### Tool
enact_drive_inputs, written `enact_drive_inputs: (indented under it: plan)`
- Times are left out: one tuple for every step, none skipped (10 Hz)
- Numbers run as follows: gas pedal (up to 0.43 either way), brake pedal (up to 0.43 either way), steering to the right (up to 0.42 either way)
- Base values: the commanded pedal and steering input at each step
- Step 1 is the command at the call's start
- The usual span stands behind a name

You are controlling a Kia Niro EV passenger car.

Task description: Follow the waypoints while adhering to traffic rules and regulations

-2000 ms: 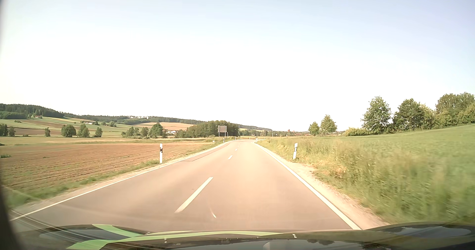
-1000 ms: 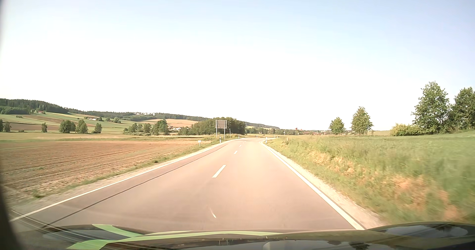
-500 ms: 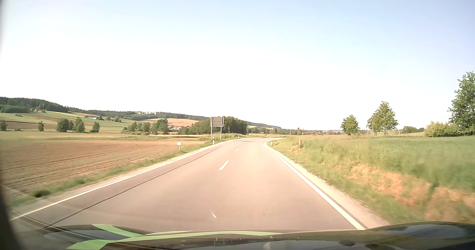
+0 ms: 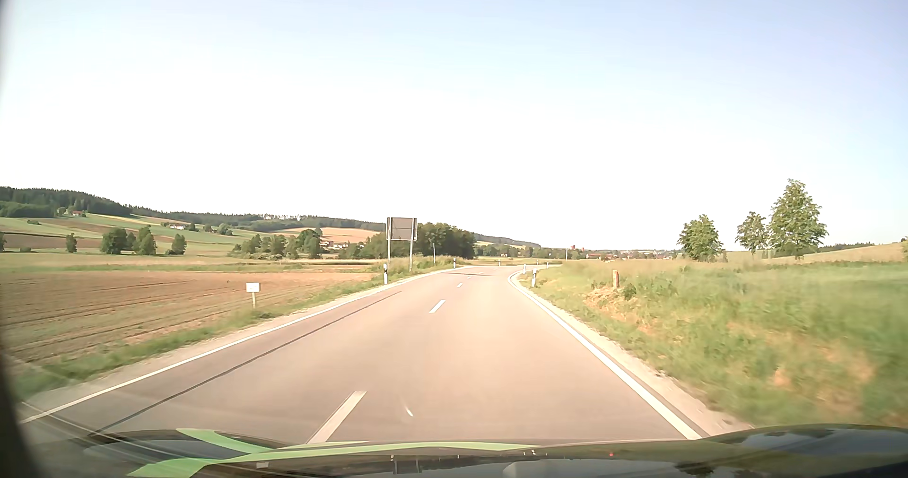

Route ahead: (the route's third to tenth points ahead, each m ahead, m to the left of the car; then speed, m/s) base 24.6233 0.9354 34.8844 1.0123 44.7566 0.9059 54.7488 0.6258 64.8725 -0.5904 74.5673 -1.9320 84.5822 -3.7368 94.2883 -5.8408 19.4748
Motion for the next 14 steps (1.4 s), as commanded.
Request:
enact_drive_inputs:
  plan:
    - [0.000,0.000,-0.003]
    - [0.000,0.000,-0.002]
    - [0.000,0.000,-0.001]
    - [0.000,0.000,0.000]
    - [0.000,0.000,0.000]
    - [0.000,0.000,0.001]
    - [0.000,0.000,0.004]
    - [0.000,0.000,0.004]
    - [0.000,0.000,0.005]
    - [0.059,0.000,0.006]
    - [0.079,0.000,0.008]
    - [0.087,0.000,0.009]
    - [0.098,0.000,0.010]
    - [0.098,0.000,0.011]
